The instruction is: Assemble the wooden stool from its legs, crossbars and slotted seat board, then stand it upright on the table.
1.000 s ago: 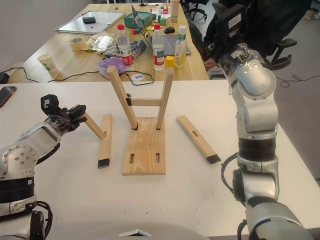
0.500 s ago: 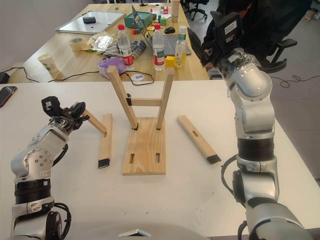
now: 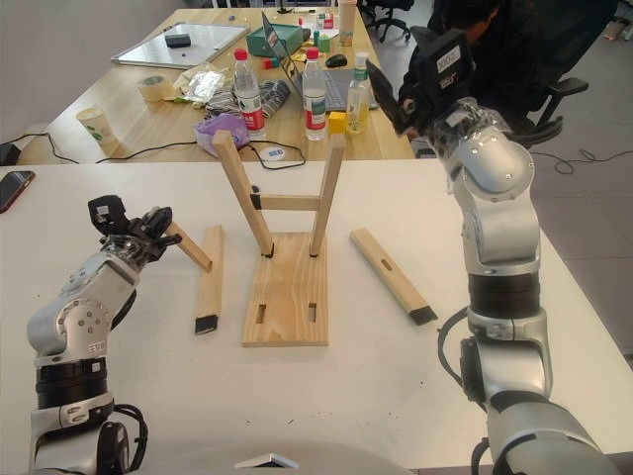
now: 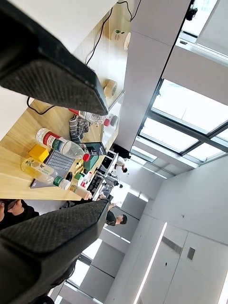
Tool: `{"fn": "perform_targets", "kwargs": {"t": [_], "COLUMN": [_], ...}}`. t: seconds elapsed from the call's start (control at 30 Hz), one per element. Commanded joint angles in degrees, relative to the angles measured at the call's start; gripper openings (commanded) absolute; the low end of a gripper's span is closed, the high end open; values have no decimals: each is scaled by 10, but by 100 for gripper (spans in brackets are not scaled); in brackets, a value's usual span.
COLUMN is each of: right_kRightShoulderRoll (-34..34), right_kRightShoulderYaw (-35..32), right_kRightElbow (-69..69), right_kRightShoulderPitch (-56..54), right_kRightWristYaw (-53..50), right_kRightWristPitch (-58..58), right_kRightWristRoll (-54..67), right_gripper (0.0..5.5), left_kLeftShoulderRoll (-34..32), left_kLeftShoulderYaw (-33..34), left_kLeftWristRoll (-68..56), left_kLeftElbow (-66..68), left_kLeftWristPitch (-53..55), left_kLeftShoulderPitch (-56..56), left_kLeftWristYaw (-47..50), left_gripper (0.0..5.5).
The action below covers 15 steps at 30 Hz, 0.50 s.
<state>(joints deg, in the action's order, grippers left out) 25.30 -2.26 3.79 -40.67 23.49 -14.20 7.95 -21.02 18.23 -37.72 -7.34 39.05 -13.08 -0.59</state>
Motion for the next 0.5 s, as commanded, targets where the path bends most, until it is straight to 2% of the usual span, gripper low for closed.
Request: {"fn": "perform_targets", "kwargs": {"t": [0.03,0.5], "right_kRightShoulderRoll": [0,-1], "right_kRightShoulderYaw": [3,3], "right_kRightElbow": [-4,-5], "right_kRightShoulderPitch": [3,7], "right_kRightWristYaw": [5,11], "right_kRightWristPitch": [0,-3], "right_kRightWristRoll": [-5,-10], "right_gripper": [326,326], "left_kLeftShoulderRoll": [6,14], "left_kLeftShoulderYaw": [-5,4], "left_kLeftWristRoll": [13,11], "left_kLeftElbow": [-8,-54], "left_kLeftWristPitch": [24,62], "left_kLeftShoulderPitch": [13,7], "left_kLeftWristYaw": [3,3], "left_gripper": [38,38]}}
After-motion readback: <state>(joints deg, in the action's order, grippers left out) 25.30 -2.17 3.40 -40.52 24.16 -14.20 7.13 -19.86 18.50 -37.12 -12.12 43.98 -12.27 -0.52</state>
